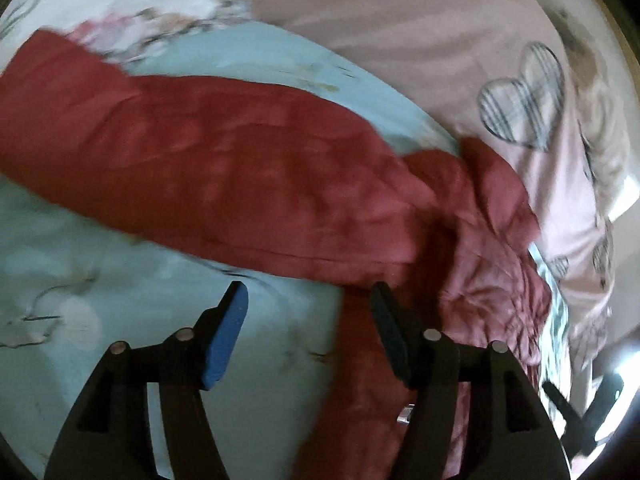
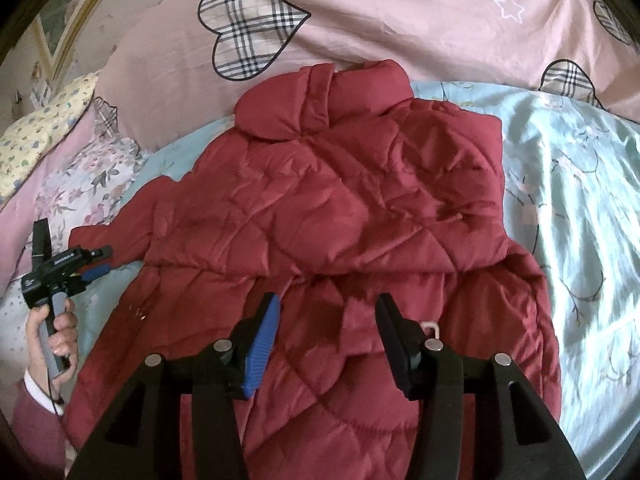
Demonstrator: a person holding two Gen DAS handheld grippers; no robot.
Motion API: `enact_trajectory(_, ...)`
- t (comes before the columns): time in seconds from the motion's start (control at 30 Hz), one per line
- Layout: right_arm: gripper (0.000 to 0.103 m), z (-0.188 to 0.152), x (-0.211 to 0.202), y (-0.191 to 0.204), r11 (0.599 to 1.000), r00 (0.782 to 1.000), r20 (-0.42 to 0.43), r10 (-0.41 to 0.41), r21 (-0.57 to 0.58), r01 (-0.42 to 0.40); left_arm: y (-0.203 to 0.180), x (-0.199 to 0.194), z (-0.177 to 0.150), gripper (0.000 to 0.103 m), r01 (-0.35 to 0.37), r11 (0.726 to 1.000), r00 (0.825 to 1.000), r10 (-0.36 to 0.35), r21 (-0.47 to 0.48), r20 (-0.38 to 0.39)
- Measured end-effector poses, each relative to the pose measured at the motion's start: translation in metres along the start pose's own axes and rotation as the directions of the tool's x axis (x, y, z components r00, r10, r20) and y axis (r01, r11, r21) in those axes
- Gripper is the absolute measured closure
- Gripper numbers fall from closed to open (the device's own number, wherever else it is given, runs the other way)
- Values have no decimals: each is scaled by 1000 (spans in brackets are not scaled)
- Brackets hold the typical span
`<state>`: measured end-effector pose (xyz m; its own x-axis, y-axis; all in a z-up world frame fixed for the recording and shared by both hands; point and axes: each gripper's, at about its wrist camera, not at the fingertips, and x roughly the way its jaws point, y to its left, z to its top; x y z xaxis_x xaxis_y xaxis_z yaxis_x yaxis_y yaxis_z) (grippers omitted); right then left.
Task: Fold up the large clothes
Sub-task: 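Grasp the sleeve cuff with the left tool and lift it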
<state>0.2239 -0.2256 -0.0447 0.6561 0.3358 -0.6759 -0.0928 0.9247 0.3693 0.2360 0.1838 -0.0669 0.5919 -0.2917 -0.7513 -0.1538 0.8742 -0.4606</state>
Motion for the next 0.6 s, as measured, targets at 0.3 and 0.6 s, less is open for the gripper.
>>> enact_trajectory(0.3,51,-12,-14,8,1000,1000,8,15,-6,-15,85,-11,16,40,-67,977,995,81,-205,61)
enact_trajectory(0.6,51,-19,-14,4,1000,1000,0,8,20,-8,142,-10,38,40,-140,941,978,181,-309,106)
